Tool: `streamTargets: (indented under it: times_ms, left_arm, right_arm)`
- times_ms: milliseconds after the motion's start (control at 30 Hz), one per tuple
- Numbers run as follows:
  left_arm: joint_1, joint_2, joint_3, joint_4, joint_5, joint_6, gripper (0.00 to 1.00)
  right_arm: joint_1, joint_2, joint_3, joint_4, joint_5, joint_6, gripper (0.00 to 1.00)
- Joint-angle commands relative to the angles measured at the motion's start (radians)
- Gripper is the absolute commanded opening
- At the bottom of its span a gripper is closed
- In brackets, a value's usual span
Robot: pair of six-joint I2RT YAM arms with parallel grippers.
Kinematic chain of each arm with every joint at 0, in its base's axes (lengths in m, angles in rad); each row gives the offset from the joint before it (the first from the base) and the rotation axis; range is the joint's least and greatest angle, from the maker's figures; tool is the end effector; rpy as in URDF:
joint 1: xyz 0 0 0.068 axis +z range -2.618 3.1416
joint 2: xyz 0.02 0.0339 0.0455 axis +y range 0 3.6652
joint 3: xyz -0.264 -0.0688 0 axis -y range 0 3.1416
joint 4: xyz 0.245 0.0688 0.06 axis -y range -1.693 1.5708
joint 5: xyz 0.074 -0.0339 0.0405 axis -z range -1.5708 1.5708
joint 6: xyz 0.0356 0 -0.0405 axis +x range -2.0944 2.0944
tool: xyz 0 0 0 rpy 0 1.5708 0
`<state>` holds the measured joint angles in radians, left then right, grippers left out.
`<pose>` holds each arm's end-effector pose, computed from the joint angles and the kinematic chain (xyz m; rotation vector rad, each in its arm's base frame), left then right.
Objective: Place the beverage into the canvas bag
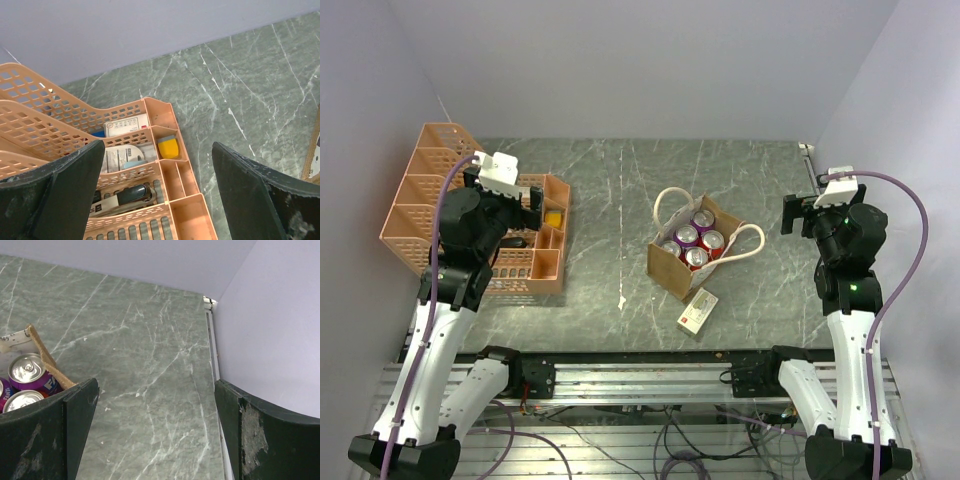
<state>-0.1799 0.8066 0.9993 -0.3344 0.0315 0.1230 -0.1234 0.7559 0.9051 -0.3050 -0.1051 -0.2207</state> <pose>0.1718 -0.0324 0.3944 0.2815 1.6896 -0.0692 0.1685 -0.0171 0.3734 -0.1616 1.7209 -0.1633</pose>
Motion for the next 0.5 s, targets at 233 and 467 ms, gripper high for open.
streamTargets:
  times_ms: [233, 467]
  left_arm:
    - [0.014, -0.012, 0.017, 0.015, 0.006, 0.001, 0.99]
    - [0.017, -0.012, 0.012, 0.021, 0.004, 0.003, 0.99]
  right_arm:
    - [-0.004, -0.014, -0.006, 0.004, 0.0, -0.003, 1.0]
    - [-0.004, -0.015, -0.007, 0.008, 0.016, 0.0, 1.0]
